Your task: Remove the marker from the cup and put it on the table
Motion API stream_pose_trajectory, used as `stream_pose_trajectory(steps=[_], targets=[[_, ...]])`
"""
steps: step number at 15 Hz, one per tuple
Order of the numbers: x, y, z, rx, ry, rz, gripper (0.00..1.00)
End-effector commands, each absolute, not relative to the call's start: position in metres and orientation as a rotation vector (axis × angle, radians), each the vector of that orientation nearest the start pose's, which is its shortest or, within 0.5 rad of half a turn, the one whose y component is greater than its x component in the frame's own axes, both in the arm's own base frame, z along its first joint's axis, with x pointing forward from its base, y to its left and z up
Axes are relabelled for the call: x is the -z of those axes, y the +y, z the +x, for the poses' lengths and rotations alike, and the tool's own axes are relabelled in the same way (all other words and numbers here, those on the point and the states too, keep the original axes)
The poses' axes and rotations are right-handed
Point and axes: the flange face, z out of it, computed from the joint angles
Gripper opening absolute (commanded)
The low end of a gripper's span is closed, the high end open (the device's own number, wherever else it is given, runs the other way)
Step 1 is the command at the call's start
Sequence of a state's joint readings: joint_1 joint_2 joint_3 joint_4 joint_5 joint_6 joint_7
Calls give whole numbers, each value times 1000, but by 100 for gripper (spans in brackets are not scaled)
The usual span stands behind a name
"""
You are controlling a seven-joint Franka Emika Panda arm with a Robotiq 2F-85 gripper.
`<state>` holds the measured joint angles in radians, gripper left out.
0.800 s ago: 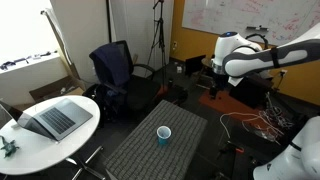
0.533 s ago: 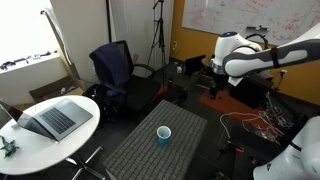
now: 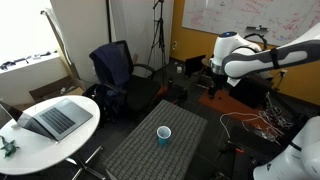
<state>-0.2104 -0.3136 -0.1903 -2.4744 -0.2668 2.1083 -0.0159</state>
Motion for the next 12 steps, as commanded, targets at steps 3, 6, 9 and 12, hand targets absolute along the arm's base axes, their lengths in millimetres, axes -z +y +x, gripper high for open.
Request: stream_pose_trajectory(steps=[3,6,9,12], targets=[[-391,-164,414,3,288,-3312,100],[-380,-152,425,89,233,-3320,100],[-367,-140,434,176,179,-3318,100],[-353,-128,440,255,136,-3314,100]])
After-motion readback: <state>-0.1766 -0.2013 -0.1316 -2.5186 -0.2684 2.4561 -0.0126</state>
